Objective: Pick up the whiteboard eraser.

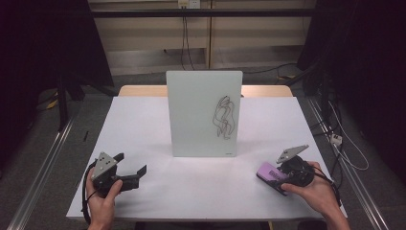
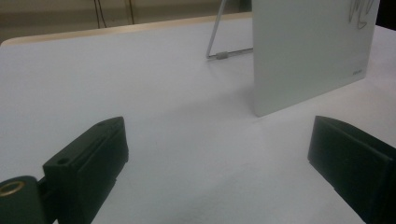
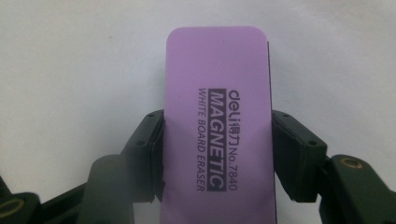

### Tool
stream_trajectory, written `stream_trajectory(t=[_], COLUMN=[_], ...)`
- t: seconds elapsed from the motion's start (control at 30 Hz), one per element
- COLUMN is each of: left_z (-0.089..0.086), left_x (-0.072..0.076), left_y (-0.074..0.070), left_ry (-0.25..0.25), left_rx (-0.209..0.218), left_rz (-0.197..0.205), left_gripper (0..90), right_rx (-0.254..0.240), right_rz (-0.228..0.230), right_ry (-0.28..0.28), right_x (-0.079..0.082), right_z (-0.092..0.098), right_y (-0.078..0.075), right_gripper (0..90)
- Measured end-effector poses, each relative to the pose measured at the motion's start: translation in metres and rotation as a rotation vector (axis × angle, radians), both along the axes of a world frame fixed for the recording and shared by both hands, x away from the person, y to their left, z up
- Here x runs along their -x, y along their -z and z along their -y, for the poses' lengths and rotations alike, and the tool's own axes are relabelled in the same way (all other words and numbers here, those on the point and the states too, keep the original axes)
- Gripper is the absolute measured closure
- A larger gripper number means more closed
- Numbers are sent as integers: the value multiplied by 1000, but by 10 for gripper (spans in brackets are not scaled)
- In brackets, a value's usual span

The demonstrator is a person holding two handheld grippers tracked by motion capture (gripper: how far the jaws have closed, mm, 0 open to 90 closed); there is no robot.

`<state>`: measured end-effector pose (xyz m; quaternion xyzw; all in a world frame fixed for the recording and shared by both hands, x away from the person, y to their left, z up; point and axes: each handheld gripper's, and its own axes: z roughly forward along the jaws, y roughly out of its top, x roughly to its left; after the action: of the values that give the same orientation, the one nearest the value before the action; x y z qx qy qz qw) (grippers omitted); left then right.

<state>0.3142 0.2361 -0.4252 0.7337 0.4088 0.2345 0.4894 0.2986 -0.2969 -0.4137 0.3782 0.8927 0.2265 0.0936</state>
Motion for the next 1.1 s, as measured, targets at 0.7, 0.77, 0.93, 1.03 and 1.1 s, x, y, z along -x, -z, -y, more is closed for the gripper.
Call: stream_trajectory(t=[0.7,0.77,0.93,1.03,1.1], left_z=[0,0,-1,-1,-1], left_x=[0,-1,0,-1,0], left_y=[0,1,0,0,0], left_ry=[-2,-2,-3,-3,-2], left_rx=[6,5,7,7,6], left_rz=[-5,-6,-4,-3,-4], left_gripper=[50,49,49,49,50], right_rx=[-146,-191,-244,-273,-299], right_rz=[206,223,265,284,296], right_ry=[90,110,137,146,148], right_x=[1,2,2,3,3], right_z=[2,4,4,2,2], right_y=[-8,-9,-9,-8,-8], right_gripper=[417,417,417,418,418])
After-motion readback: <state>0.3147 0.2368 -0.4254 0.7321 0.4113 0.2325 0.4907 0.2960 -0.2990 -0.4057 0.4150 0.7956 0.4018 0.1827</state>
